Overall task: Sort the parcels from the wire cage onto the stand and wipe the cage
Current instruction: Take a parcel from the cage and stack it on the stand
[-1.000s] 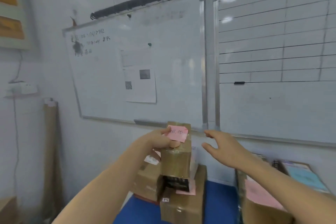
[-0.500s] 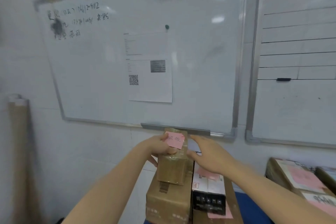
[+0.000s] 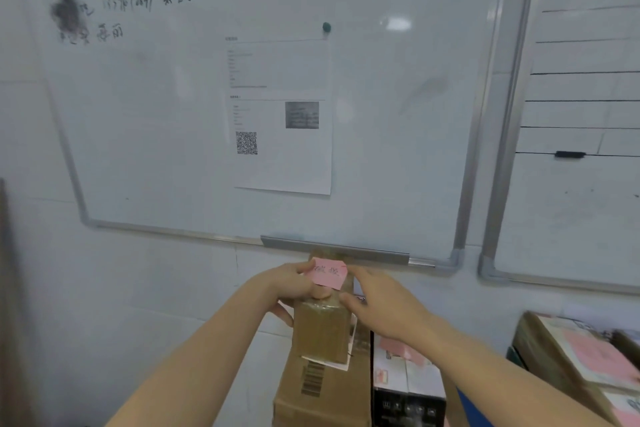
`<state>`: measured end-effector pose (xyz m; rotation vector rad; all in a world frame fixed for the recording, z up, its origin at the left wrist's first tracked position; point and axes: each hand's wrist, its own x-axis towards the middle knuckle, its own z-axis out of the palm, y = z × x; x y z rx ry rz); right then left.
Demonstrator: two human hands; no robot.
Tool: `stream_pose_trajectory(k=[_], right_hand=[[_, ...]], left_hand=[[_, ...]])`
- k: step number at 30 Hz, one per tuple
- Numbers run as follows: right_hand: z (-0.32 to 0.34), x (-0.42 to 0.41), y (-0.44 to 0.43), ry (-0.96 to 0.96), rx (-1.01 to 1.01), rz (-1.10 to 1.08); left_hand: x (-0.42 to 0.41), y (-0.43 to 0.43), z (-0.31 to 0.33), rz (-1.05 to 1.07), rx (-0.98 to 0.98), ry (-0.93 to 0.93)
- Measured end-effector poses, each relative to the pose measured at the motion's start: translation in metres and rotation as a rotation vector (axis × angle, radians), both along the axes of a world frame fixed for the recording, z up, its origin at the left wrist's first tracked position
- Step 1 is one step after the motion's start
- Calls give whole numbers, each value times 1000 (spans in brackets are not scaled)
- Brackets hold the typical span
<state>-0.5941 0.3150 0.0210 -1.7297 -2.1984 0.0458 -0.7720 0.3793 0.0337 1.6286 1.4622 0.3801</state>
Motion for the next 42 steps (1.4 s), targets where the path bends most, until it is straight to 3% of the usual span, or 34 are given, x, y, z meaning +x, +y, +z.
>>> stream_pose_trajectory(k=[7, 12, 16, 21, 32, 42], right_hand=[[6, -3, 1, -2, 1, 10], [13, 5, -10, -15, -6, 1], [19, 10, -22, -28, -8, -3], [22, 18, -43, -23, 5, -13], [35, 91, -120, 1, 77, -130], [40, 256, -247, -138, 54, -329]], left_hand=[[-4, -4, 3, -51, 26, 63], [-7, -7, 14, -86, 205, 152], [-14, -17, 18, -181, 467, 378], [-12, -31, 17, -203, 609, 685], [64, -80, 29, -242, 809, 629], [260, -187, 38, -498, 716, 636]])
